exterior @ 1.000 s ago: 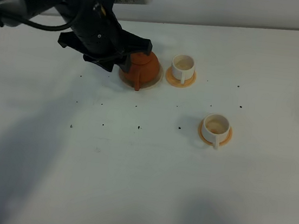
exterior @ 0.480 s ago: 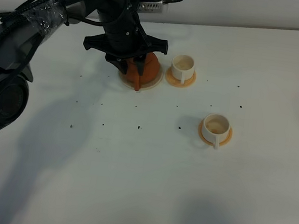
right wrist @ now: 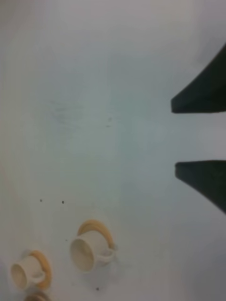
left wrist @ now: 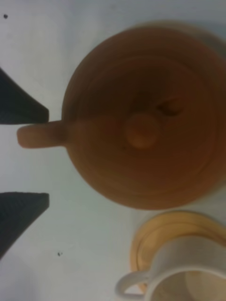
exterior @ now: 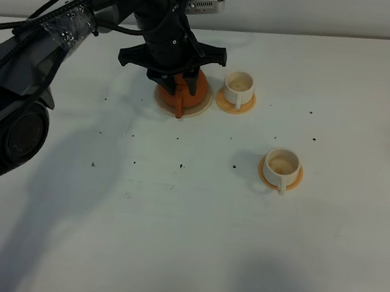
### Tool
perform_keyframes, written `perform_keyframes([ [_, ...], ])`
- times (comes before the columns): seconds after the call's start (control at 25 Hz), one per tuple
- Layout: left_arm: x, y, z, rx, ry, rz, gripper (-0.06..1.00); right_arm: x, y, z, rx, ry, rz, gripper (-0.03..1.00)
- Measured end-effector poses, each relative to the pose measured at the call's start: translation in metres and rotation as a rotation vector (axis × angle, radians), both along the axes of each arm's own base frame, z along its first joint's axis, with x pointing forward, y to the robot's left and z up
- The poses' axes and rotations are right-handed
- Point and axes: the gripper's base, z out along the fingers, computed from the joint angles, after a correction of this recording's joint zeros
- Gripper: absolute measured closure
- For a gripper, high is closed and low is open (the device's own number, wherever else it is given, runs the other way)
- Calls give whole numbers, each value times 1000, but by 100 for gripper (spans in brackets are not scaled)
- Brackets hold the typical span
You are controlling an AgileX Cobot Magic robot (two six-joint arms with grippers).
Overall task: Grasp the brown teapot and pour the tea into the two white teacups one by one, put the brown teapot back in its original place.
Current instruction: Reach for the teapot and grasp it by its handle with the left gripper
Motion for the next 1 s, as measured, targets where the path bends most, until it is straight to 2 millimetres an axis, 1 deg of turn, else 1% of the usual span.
perform_keyframes([
  [0.52,0,0,0,3,-2,-1,60,0,0,0,-1,0,-1,73],
  [1.0,1,3,0,45,-22,-49,60,0,0,0,-1,0,-1,73],
])
